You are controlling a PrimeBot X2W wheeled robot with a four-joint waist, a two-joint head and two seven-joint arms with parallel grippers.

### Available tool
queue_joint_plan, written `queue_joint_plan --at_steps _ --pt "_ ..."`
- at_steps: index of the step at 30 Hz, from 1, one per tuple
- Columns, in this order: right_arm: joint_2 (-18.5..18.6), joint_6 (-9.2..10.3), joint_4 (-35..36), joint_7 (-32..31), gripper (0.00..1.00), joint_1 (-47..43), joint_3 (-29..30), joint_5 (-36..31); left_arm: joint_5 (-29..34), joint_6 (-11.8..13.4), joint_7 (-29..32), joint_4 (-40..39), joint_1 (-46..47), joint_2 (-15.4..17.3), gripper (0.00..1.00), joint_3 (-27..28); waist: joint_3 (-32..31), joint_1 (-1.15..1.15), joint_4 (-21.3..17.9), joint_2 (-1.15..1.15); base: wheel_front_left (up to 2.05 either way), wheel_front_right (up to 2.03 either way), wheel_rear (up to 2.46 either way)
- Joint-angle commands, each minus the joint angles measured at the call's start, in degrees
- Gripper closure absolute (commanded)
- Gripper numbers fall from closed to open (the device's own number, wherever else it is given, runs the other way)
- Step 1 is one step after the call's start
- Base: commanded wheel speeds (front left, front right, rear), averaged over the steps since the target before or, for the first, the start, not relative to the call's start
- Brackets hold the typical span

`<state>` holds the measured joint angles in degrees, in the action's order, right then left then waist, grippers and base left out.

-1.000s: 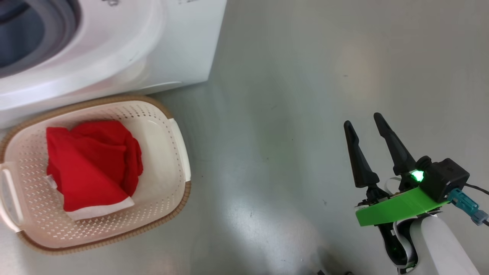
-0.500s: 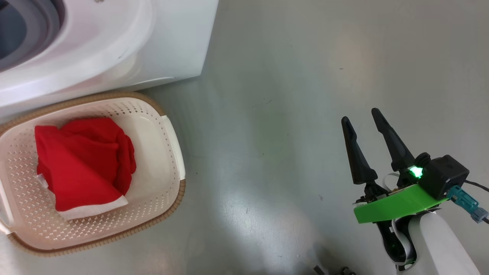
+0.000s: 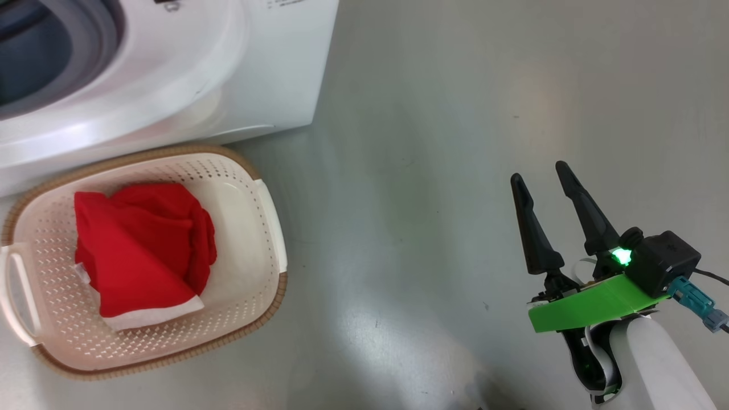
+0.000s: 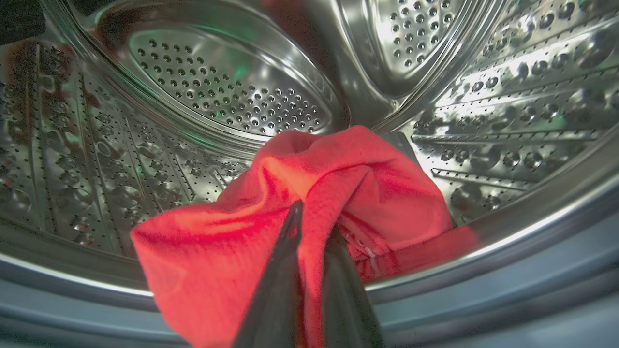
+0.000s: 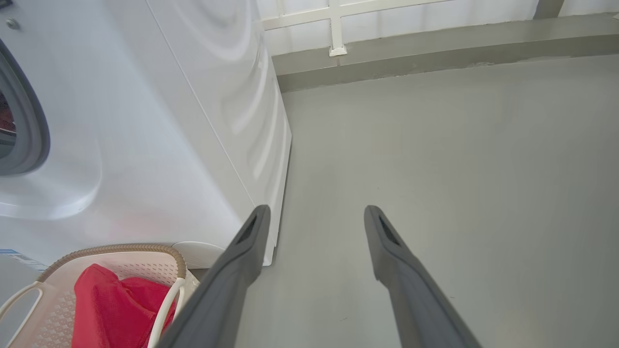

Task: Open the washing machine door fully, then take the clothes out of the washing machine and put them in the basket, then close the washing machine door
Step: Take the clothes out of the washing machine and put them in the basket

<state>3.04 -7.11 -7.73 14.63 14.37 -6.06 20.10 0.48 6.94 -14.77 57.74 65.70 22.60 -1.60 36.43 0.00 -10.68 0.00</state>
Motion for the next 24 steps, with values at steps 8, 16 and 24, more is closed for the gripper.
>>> queue_joint_plan --at_steps 8,16,24 --pt "0.3 -0.37 0.1 0.4 0.00 -1.0 -0.7 0.1 -6.0 -1.8 -0.2 -9.9 -6.6 -0.6 1.00 5.4 -3.7 0.00 2.1 0.00 0.00 0.00 0.00" --pt "0.8 -0.37 -0.5 0.4 0.00 -2.3 0.5 0.0 -8.1 -4.2 -0.2 -17.9 -13.1 -5.4 1.00 9.1 -6.7 0.00 4.5 0.00 0.00 0.00 0.00" --pt "1.0 -0.37 -0.3 0.4 0.00 -3.7 2.3 -0.1 -8.1 -6.4 -0.2 -26.0 -19.7 -10.7 1.00 13.0 -9.1 0.00 6.7 0.00 0.00 0.00 0.00"
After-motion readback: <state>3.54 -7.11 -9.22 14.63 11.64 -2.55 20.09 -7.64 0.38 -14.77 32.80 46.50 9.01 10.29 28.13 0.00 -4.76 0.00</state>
